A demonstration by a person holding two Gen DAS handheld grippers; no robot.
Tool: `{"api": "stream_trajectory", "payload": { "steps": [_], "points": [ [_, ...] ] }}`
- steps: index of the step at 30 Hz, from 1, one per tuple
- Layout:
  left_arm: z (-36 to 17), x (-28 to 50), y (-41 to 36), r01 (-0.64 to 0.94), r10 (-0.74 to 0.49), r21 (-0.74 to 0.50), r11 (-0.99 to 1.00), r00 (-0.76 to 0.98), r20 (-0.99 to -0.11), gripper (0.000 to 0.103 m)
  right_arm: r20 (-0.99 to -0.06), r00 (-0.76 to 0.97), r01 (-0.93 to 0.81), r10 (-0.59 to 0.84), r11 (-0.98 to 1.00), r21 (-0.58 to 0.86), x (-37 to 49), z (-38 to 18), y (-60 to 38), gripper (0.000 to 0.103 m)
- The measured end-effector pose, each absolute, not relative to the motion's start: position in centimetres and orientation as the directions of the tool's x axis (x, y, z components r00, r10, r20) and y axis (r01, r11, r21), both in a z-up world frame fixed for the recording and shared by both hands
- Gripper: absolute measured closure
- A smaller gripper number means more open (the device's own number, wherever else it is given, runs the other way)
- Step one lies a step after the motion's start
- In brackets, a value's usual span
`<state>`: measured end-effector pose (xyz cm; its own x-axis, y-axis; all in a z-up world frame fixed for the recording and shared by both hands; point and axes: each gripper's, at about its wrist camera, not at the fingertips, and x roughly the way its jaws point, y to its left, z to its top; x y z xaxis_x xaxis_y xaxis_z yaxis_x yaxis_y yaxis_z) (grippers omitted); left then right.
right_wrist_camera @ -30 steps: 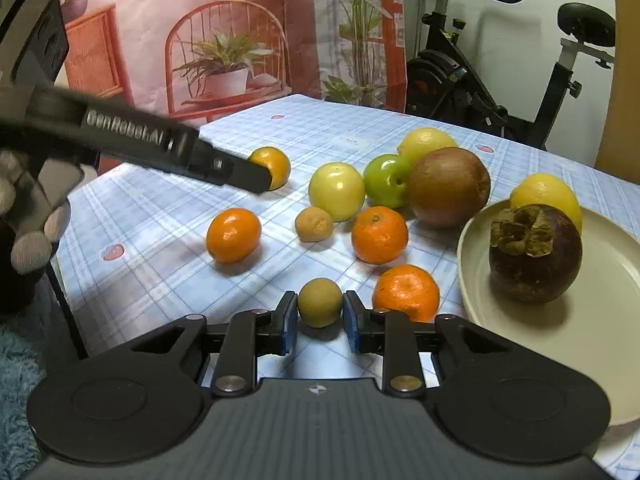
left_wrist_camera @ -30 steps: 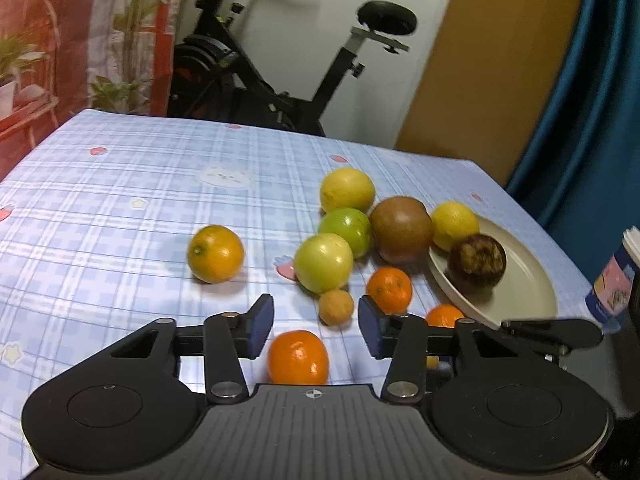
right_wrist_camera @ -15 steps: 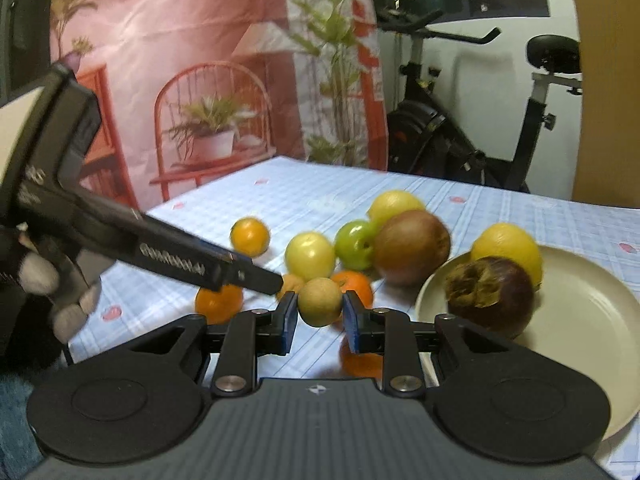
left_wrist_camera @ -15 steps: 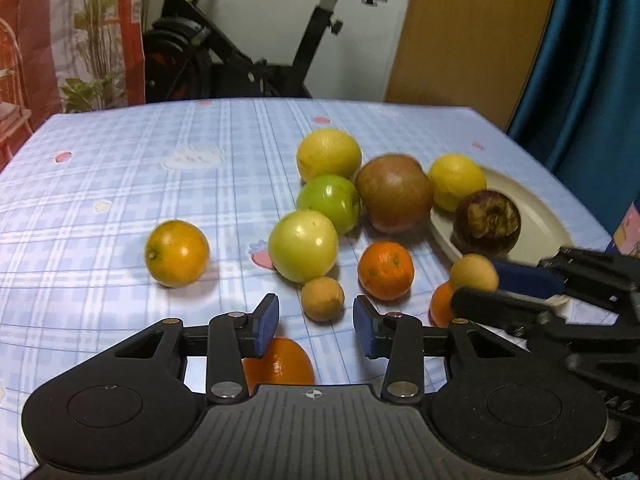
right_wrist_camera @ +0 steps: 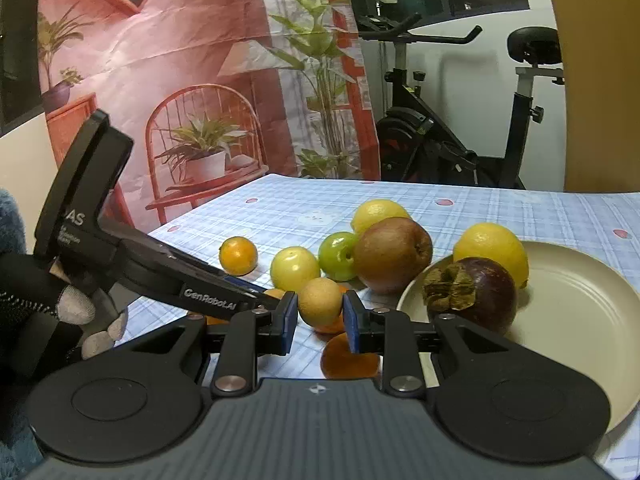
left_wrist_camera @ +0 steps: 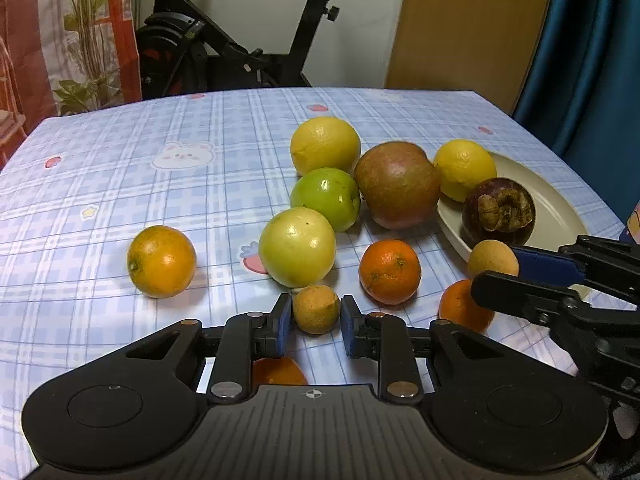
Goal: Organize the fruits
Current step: 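Close the left gripper on the small tan fruit and lift it, then set the small tan fruit on the plate and open the left gripper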
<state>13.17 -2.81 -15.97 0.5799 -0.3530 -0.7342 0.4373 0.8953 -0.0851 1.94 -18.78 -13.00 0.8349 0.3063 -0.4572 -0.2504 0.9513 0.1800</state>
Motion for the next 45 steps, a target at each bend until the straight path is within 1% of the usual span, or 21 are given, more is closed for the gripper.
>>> {"api": "stream_trajectory", "payload": {
  "steps": [5, 11, 13, 15, 18, 20, 28, 35, 38, 42, 45],
  "points": [
    [-13.8, 12.2, -3.0, 0.451, -0.376, -0.079, 0.889, 0.622, -0.687, 0.076, -0.462, 0.841, -0.225, 0.281, 0.959, 0.173, 1.7, -12.8, -19.1, 0.076],
    [-12.0, 11.2, -5.9, 0.558, -0.461, -0.080, 0.826, 0.588, -0.664, 0.076, -0.459, 0.861, -0.173, 0.218, 0.975, 0.139, 0.9, -11.6, -20.0, 0.076],
    [-11.9, 11.1, -7.3, 0.593, -0.485, -0.080, 0.801, 0.566, -0.666, 0.076, -0.465, 0.865, -0.138, 0.191, 0.980, 0.144, 0.8, -11.3, -20.7, 0.076],
    [-12.0, 11.2, -8.7, 0.620, -0.507, -0.088, 0.780, 0.543, -0.669, 0.076, -0.493, 0.857, -0.092, 0.149, 0.986, 0.139, 0.7, -11.5, -21.2, 0.076],
    [-12.5, 11.7, -10.1, 0.642, -0.518, -0.088, 0.761, 0.521, -0.678, 0.076, -0.543, 0.829, -0.054, 0.135, 0.985, 0.162, 0.9, -12.3, -21.8, 0.076],
    [-12.9, 12.1, -10.8, 0.645, -0.519, -0.096, 0.758, 0.507, -0.688, 0.076, -0.559, 0.819, -0.047, 0.129, 0.986, 0.158, 1.0, -12.5, -21.9, 0.076],
    [-13.8, 13.3, -12.6, 0.646, -0.518, -0.117, 0.754, 0.475, -0.711, 0.076, -0.580, 0.806, -0.019, 0.122, 0.984, 0.180, 1.3, -13.2, -22.6, 0.076],
    [-14.2, 13.3, -13.1, 0.658, -0.525, -0.115, 0.744, 0.470, -0.709, 0.076, -0.596, 0.795, 0.005, 0.114, 0.981, 0.194, 1.9, -13.7, -23.1, 0.075],
    [-14.3, 13.4, -13.1, 0.658, -0.532, -0.125, 0.743, 0.465, -0.708, 0.074, -0.600, 0.793, 0.015, 0.106, 0.981, 0.193, 1.9, -13.7, -23.0, 0.073],
    [-13.9, 13.2, -12.4, 0.647, -0.531, -0.125, 0.752, 0.483, -0.696, 0.064, -0.593, 0.800, 0.012, 0.095, 0.985, 0.173, 1.9, -13.6, -22.7, 0.070],
    [-13.1, 12.9, -10.8, 0.623, -0.545, -0.151, 0.768, 0.510, -0.666, 0.062, -0.583, 0.807, 0.005, 0.093, 0.986, 0.165, 1.7, -13.5, -22.6, 0.069]
  ]
}}
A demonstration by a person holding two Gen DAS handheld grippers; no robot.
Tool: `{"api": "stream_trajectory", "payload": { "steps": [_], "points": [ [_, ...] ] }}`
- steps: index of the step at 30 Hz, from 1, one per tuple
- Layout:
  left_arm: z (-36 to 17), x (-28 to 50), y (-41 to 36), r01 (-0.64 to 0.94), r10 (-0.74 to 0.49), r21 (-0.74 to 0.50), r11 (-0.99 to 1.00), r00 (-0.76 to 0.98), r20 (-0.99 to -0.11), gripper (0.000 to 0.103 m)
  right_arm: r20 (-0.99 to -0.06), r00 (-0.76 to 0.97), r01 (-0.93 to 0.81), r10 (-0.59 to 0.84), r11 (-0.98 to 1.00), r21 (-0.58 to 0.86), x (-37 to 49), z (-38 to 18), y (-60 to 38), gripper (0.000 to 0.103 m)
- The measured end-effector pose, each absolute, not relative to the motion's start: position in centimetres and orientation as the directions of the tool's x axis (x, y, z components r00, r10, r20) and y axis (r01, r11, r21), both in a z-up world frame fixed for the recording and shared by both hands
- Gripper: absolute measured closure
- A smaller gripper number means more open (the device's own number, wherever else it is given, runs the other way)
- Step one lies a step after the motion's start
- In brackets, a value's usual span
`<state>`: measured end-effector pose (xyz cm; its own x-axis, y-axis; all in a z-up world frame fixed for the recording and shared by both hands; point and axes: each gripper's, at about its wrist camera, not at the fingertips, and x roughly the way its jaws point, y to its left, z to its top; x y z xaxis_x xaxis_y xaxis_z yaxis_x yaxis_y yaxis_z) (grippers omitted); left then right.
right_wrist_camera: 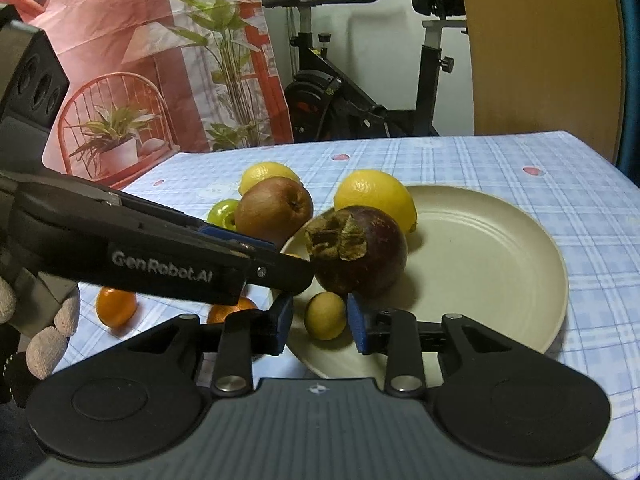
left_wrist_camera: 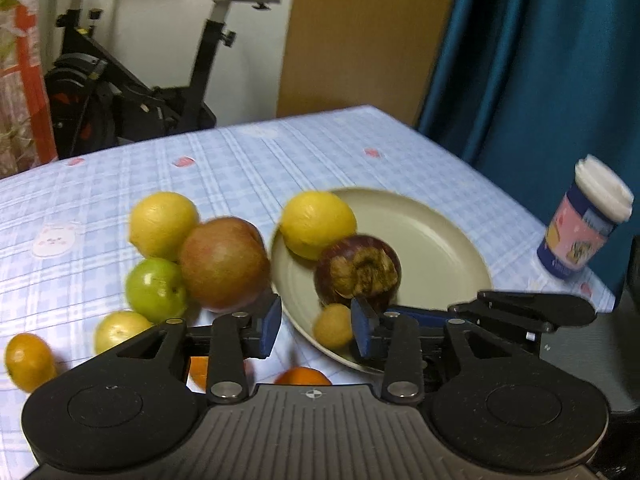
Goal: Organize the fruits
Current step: 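Set the small tan fruit on the plate and open the left gripper, then move the left gripper down to an orange tangerine in the pile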
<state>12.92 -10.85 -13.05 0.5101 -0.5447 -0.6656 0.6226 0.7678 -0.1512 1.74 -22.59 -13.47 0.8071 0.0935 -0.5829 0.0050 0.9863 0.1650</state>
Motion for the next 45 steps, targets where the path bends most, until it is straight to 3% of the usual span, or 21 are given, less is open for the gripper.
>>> {"api": "stream_trajectory", "payload": {
  "steps": [9, 15, 22, 36, 40, 45],
  "points": [
    [-11.2, 12.1, -3.9, 0.479, -0.497, -0.207, 0.853, 0.627, -0.600, 0.061, -0.468, 0.876, -0.044, 0.114, 0.987, 0.158, 0.4, -11.9, -22.0, 0.069],
    [-11.4, 11.1, 0.9, 0.349, -0.413, -0.226, 0.910, 0.705, -0.576, 0.061, -0.460, 0.870, -0.121, 0.177, 0.982, 0.148, 0.8, -12.1, -20.8, 0.069],
    [-11.7, 10.9, 3.7, 0.271, -0.375, -0.260, 0.927, 0.699, -0.609, 0.061, -0.481, 0.846, -0.215, 0.231, 0.973, 0.088, 1.5, -13.0, -18.4, 0.069],
    [-13.5, 9.9, 5.9, 0.241, -0.433, -0.370, 0.897, 0.640, -0.635, 0.061, -0.547, 0.754, -0.371, 0.363, 0.923, 0.102, 4.0, -13.2, -14.5, 0.069],
    [-14.1, 9.8, 5.4, 0.258, -0.442, -0.363, 0.895, 0.619, -0.649, 0.061, -0.596, 0.669, -0.470, 0.443, 0.874, 0.123, 6.0, -13.8, -12.2, 0.056],
    [-15.0, 10.1, 5.3, 0.269, -0.465, -0.381, 0.884, 0.582, -0.667, 0.061, -0.647, 0.609, -0.531, 0.459, 0.842, 0.097, 7.6, -15.3, -9.5, 0.055]
  ]
}}
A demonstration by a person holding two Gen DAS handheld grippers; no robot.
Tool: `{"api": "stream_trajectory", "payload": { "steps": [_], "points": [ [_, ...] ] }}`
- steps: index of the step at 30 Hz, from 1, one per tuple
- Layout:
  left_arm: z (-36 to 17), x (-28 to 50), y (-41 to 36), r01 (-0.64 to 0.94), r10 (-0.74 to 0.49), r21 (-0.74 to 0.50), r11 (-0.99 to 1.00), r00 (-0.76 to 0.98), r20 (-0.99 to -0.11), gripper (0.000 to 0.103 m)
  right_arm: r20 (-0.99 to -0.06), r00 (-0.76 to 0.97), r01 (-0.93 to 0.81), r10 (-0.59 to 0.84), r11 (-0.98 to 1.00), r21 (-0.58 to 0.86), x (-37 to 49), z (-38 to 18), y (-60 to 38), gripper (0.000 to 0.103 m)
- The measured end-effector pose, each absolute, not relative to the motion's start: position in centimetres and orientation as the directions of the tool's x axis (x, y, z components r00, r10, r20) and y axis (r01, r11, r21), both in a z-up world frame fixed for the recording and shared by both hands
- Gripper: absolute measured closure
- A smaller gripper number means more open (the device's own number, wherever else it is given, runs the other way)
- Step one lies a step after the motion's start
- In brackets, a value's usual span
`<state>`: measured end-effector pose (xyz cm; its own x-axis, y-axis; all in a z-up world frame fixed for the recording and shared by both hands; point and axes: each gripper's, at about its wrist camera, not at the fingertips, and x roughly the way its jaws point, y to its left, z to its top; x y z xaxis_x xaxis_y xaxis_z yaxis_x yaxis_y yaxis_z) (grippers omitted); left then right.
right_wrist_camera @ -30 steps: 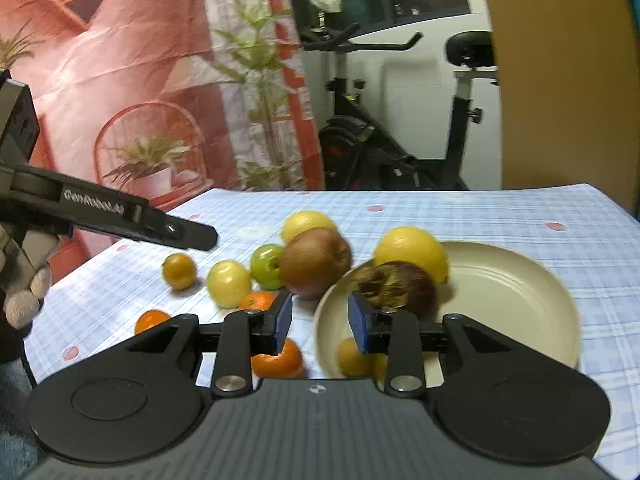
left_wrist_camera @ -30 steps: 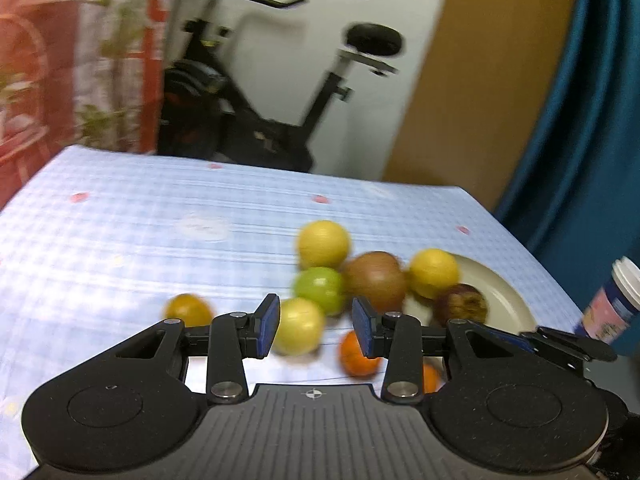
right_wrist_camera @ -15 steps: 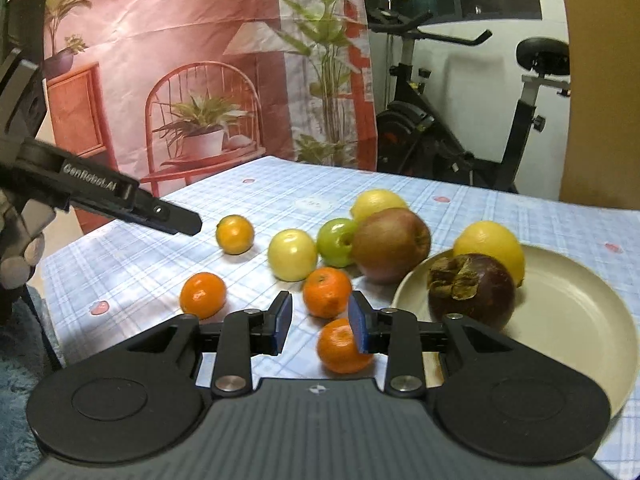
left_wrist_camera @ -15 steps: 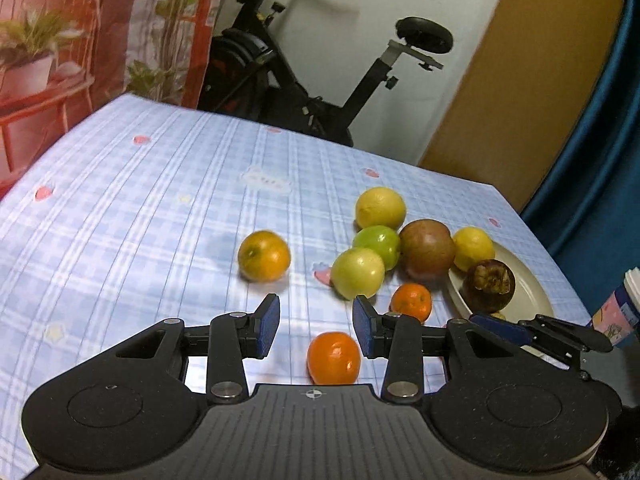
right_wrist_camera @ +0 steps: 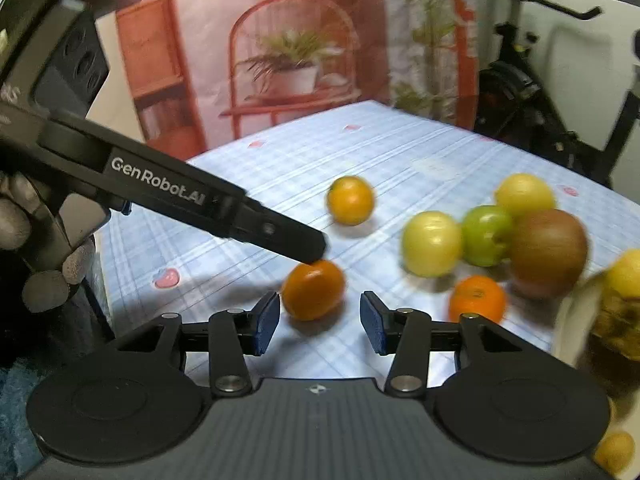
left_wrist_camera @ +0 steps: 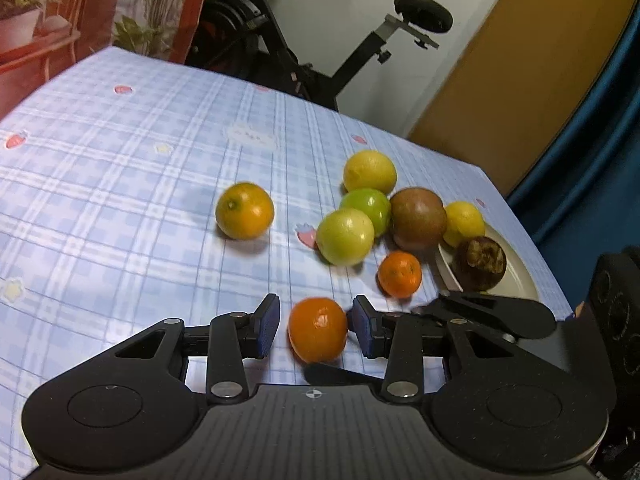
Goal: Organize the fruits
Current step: 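Move the left gripper down to an orange tangerine in the pile, then close the left gripper around the tangerine and lift it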
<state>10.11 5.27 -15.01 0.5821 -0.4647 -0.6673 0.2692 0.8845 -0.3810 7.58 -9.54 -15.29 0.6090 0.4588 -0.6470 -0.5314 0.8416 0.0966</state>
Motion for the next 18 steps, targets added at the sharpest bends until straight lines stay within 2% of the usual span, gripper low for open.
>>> {"api": "stream_trajectory", "payload": {
  "steps": [18],
  "points": [
    [-16.6, 10.8, 3.3, 0.351, -0.489, -0.346, 0.870, 0.533, -0.690, 0.064, -0.623, 0.639, -0.494, 0.451, 0.862, 0.117, 7.9, -16.7, -9.7, 0.061]
  ]
}}
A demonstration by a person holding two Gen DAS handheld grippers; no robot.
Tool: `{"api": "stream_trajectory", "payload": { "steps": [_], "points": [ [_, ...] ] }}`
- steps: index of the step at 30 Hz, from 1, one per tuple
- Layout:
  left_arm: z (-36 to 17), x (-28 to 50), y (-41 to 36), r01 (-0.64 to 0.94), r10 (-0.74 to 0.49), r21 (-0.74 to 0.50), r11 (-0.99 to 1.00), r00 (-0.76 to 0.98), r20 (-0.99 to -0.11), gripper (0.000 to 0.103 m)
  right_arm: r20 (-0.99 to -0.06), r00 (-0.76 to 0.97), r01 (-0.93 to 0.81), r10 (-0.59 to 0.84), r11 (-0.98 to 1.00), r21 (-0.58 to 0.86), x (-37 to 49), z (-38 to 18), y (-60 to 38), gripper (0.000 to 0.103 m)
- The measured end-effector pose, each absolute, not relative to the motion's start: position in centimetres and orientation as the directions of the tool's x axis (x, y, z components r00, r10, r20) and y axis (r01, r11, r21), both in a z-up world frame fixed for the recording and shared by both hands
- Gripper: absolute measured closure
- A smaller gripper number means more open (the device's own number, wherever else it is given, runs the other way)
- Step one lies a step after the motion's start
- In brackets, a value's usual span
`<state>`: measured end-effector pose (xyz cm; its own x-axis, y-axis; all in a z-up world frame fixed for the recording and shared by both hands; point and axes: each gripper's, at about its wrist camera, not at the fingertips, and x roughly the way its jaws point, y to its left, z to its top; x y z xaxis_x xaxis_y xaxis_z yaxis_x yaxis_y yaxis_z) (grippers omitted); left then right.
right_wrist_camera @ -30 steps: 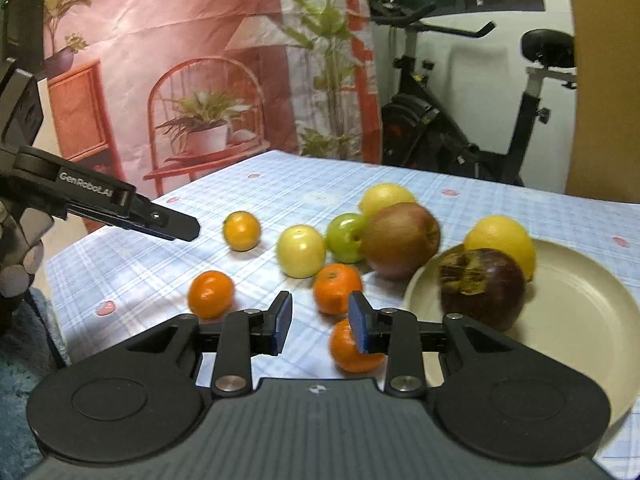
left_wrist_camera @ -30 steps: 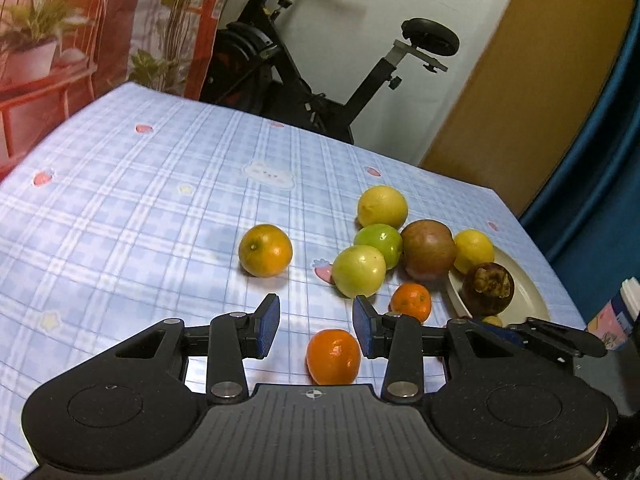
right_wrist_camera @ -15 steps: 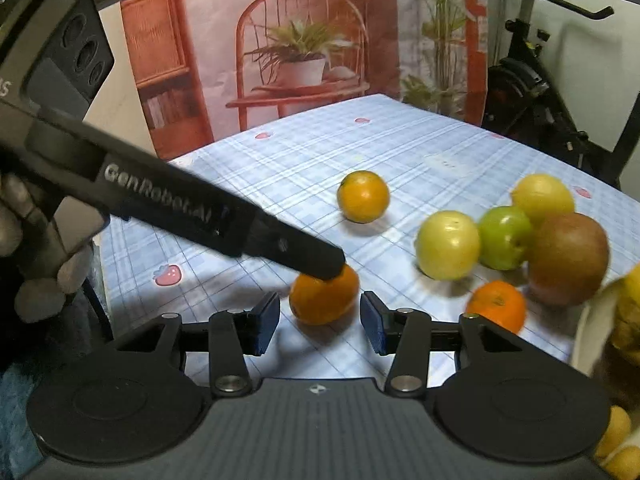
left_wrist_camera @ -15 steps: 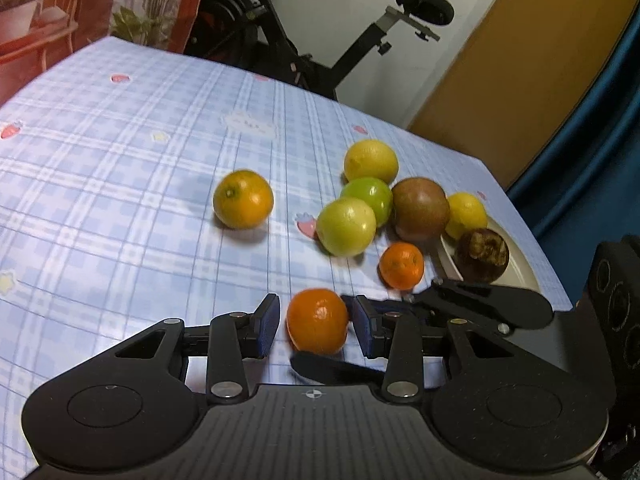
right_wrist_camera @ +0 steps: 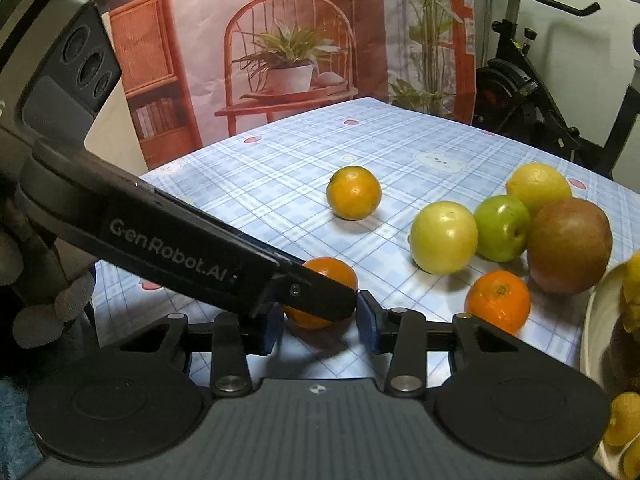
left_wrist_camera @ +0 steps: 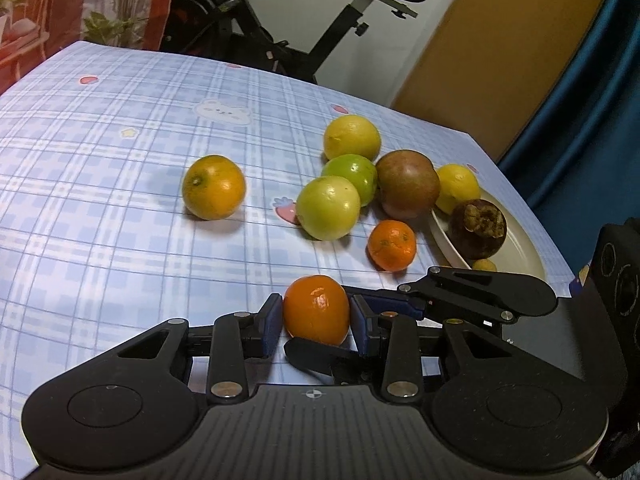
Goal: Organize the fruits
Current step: 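Close the left gripper around the tangerine and lift it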
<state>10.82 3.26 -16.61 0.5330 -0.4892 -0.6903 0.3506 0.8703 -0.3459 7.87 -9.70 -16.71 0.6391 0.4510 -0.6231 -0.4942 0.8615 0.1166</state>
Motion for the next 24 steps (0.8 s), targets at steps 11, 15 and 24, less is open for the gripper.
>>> {"api": "stream_trajectory", "payload": {
  "steps": [11, 15, 24],
  "points": [
    [-14.2, 10.6, 1.3, 0.418, -0.508, -0.303, 0.856, 0.572, -0.644, 0.064, -0.555, 0.706, -0.448, 0.440, 0.884, 0.132, 6.4, -14.9, -11.8, 0.061],
    [-13.5, 11.0, 0.2, 0.438, -0.531, -0.316, 0.842, 0.566, -0.630, 0.064, -0.516, 0.744, -0.413, 0.424, 0.899, 0.144, 5.9, -13.8, -12.9, 0.061],
    [-11.8, 11.3, -3.7, 0.512, -0.533, -0.236, 0.826, 0.575, -0.620, 0.064, -0.460, 0.808, -0.328, 0.369, 0.929, 0.170, 4.8, -12.3, -15.9, 0.061]
  ]
}}
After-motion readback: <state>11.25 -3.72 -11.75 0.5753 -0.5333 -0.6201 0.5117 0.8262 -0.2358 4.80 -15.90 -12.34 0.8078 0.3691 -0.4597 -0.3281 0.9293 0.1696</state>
